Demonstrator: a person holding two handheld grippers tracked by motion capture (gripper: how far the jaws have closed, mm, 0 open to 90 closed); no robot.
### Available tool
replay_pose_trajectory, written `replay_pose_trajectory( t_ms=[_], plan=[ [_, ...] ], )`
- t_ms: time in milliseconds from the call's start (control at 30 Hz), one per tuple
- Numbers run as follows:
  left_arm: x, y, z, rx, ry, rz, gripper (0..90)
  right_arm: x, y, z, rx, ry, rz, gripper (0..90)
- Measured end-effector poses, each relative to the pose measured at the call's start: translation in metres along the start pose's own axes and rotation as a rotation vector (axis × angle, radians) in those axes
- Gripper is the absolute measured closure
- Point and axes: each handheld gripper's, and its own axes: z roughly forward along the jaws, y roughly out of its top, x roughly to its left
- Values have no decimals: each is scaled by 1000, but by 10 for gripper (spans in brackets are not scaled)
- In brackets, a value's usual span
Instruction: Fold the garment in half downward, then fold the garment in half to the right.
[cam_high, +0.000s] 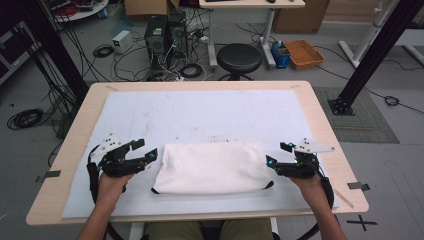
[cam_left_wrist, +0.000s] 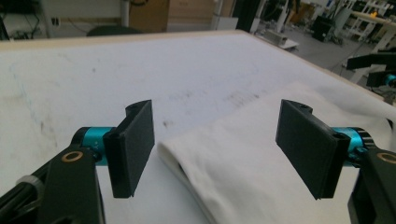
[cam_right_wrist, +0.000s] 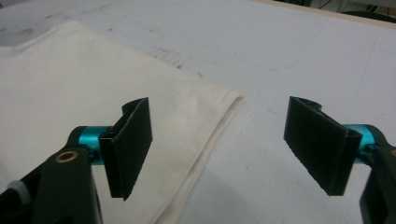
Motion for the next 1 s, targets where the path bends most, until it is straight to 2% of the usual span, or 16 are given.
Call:
replay_pose_trajectory(
  t_ms=[67,167,233,300,367,467,533,667,767,900,1000],
  plan=[
    [6,1,8,-24,-11,16,281,-6,2,6,10,19,-1,215],
    [14,-1,16,-41,-54,7,283,-14,2,14,22,63,-6,215],
    [17,-3,18,-43,-79,12,284,-16,1,14,22,82,-5,215],
    [18,-4,18,-39,-123,17,284,-17,1,11,5,113,-16,215],
    [16,-4,17,-39,-129,77,284,-17,2,6,-15,100,-37,210],
    [16,-6,15,-49,-152,97,284,-18,2,3,-33,77,-42,208],
    [15,-6,13,-55,-155,98,283,-19,2,0,-38,58,-42,208],
    [18,-8,6,-80,-136,50,281,-19,5,-3,-43,47,-57,208],
    [20,-10,4,-61,-120,19,272,-20,4,-4,-42,31,-53,208],
    [18,-10,3,-58,-103,23,272,-20,0,-5,-37,24,-54,208],
    [19,-10,5,-38,-94,29,272,-20,0,-7,-43,20,-50,208]
  ],
)
